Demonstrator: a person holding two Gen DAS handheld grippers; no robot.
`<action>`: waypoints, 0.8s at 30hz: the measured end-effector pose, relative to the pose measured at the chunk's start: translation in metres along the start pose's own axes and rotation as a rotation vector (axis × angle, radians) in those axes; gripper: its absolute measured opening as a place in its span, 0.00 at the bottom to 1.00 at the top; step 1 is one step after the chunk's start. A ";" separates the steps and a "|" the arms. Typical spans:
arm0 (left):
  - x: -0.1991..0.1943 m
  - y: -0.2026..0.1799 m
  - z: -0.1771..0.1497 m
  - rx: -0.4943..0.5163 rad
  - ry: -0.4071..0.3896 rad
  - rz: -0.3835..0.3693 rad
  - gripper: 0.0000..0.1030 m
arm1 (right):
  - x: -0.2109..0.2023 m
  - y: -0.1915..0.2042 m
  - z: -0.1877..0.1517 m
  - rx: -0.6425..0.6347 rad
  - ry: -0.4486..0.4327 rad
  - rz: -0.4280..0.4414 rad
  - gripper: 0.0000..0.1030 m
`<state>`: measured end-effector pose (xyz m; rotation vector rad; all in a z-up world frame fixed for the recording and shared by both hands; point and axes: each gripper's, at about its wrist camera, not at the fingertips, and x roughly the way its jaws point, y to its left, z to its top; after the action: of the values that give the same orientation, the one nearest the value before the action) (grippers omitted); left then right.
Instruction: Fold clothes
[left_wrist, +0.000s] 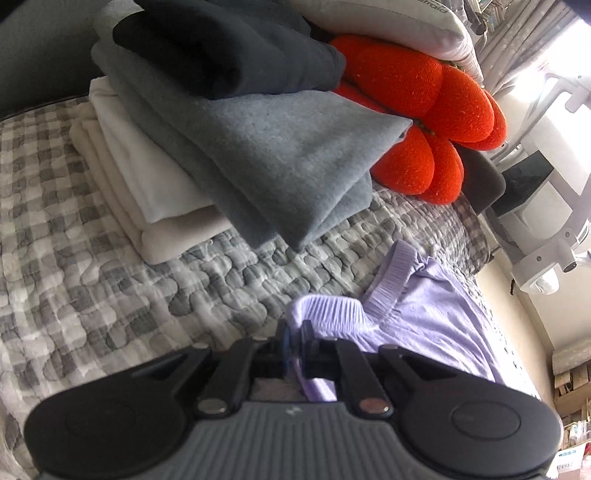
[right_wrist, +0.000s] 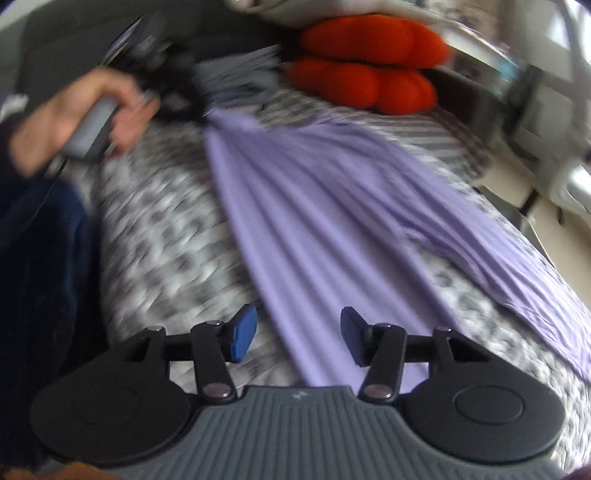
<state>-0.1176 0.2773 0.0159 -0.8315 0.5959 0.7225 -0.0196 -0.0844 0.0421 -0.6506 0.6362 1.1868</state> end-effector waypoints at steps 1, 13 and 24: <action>0.000 0.000 0.000 0.001 -0.002 -0.003 0.05 | 0.006 0.005 -0.002 -0.024 0.019 -0.030 0.53; -0.014 0.014 0.010 -0.042 -0.071 -0.052 0.05 | -0.001 0.039 0.013 -0.096 0.019 -0.095 0.00; 0.011 0.020 0.006 -0.034 0.076 -0.015 0.07 | 0.012 0.047 0.007 -0.102 0.077 -0.064 0.05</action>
<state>-0.1253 0.2953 0.0029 -0.8971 0.6460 0.6913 -0.0609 -0.0602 0.0318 -0.7998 0.6182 1.1444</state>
